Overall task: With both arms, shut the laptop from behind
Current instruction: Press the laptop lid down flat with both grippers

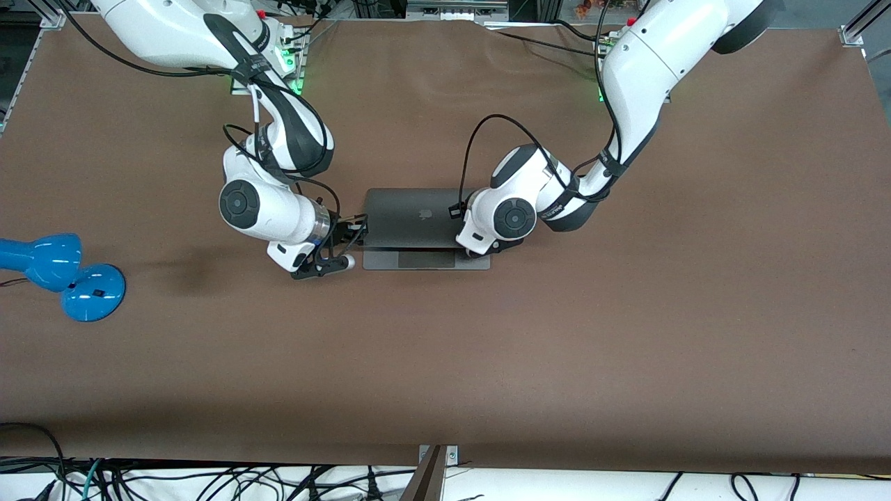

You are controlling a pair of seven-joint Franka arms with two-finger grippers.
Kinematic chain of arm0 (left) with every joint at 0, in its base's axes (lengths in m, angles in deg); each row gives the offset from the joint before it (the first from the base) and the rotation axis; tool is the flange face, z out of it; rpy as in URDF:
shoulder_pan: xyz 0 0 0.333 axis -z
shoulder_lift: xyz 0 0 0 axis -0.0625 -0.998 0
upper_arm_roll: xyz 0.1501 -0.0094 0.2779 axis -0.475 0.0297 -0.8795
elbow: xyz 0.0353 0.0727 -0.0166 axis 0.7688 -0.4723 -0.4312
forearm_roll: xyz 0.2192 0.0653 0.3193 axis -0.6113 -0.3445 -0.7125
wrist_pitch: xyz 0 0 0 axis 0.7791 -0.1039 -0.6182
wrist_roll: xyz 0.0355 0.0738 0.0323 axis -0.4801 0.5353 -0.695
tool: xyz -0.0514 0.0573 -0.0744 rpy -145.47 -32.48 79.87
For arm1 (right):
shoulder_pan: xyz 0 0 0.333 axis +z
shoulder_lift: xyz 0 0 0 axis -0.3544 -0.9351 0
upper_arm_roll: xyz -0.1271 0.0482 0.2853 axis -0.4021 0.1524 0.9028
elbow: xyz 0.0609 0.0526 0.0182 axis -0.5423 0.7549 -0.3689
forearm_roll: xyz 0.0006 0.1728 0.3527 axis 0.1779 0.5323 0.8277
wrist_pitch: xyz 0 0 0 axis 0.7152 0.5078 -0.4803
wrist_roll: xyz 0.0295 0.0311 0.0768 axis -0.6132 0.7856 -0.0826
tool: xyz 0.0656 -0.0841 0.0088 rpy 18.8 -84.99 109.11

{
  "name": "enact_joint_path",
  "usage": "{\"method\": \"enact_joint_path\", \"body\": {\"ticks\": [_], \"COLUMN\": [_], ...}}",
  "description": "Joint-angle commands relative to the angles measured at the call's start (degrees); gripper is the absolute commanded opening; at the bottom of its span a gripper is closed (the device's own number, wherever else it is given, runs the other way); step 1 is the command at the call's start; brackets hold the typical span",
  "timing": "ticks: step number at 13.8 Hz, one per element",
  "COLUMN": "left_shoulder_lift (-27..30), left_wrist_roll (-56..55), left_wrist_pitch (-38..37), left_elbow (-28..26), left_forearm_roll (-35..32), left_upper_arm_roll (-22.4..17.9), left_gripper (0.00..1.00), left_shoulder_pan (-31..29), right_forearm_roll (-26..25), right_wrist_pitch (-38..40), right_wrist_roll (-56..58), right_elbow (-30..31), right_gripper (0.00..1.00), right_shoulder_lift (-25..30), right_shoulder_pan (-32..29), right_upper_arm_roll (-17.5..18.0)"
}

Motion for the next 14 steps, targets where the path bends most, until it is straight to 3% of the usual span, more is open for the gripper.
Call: {"method": "enact_joint_path", "body": {"ticks": [1,6,10,14], "left_shoulder_lift": [-2.2,-3.4,-4.6,-5.3], "left_wrist_roll": [1.7,3.8,6.0,7.1], "left_wrist_pitch": [0.8,1.1,1.1,1.2], "left_elbow": [2.0,3.1,3.8,3.8], "left_forearm_roll": [-2.4,-2.5,-2.4,-2.4], "left_upper_arm_roll": [-1.4,-1.4,-1.5,-1.8], "left_gripper": [0.0,0.0,0.0,0.0], "left_shoulder_pan": [1.4,1.3,0.9,0.9], "right_forearm_roll": [-1.5,-2.0,-5.8,-5.9], "right_wrist_pitch": [-2.1,-5.6,-7.7,-7.7], "right_wrist_roll": [0.7,1.0,1.1,1.1], "right_elbow": [-1.6,-3.4,-5.2,-5.8], "right_gripper": [0.0,0.0,0.0,0.0], "right_shoulder_lift": [-2.4,-6.7,-11.1,-11.6], "right_shoulder_pan": [0.9,1.6,2.9,3.5], "right_upper_arm_roll": [-0.6,-1.5,-2.9,-3.1]}}
